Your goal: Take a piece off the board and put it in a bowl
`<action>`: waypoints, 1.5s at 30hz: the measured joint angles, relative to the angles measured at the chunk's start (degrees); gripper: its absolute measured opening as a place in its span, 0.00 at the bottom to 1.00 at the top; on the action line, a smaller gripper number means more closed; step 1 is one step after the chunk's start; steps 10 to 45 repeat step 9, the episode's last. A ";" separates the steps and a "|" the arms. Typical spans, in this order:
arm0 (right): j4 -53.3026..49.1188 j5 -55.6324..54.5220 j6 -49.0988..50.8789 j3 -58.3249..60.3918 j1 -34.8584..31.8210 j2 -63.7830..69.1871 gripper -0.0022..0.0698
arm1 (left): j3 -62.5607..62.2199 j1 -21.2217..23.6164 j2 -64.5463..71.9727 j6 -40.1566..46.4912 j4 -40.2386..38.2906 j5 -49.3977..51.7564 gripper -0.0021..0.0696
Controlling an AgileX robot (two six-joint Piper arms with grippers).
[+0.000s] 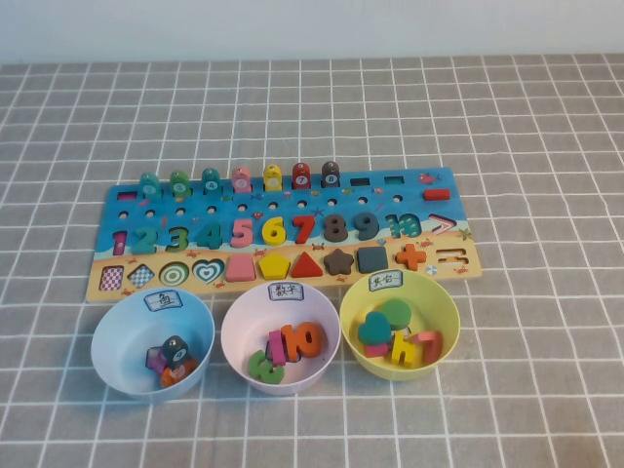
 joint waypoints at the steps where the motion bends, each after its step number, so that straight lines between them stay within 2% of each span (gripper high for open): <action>1: 0.13 0.03 0.00 0.00 0.00 0.00 0.01 | 0.00 0.00 0.00 0.00 0.00 0.00 0.02; 45: 0.23 0.13 0.00 0.00 0.00 -0.19 0.01 | 0.00 0.00 0.00 0.00 0.00 0.00 0.02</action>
